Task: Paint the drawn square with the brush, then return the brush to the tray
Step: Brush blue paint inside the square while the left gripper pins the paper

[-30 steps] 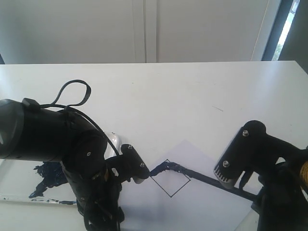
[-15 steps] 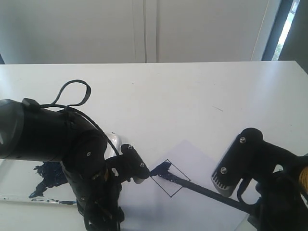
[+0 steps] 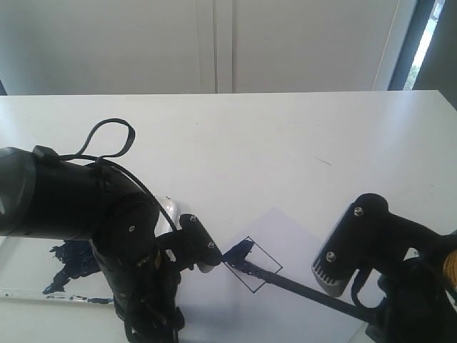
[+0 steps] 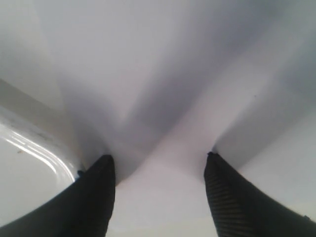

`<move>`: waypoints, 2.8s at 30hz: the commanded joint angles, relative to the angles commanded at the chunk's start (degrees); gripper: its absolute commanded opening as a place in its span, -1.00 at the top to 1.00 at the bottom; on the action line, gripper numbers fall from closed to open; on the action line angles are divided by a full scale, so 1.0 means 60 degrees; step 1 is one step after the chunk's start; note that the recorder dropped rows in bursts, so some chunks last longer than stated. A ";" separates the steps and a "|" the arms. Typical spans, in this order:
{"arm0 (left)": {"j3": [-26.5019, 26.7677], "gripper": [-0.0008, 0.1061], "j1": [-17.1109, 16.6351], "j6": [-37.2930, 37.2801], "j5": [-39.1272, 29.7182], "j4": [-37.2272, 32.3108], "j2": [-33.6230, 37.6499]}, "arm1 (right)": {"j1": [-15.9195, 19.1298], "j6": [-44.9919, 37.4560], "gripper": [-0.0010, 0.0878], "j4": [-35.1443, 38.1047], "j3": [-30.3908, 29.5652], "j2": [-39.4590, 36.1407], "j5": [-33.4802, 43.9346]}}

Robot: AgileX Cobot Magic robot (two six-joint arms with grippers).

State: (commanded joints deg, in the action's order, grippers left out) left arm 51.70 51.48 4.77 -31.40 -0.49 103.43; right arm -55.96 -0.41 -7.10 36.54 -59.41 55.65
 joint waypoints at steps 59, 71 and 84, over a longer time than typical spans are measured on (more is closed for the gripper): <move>0.0000 -0.14 0.0000 0.0000 -0.0017 0.0000 0.0000 | 0.0000 -0.0257 0.98 0.0249 0.0018 0.0000 0.0579; 0.0000 -0.14 0.0000 0.0000 -0.0017 0.0000 0.0000 | 0.0000 0.0390 0.98 -0.0546 0.0018 0.0000 0.0722; 0.0000 -0.14 0.0000 0.0000 -0.0017 0.0000 0.0000 | 0.0000 0.1016 0.98 -0.1247 0.0018 0.0000 0.1092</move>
State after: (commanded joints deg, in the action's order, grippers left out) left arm 51.70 51.48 4.77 -31.50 -0.49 103.43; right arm -55.96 5.69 -14.58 36.65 -59.41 62.20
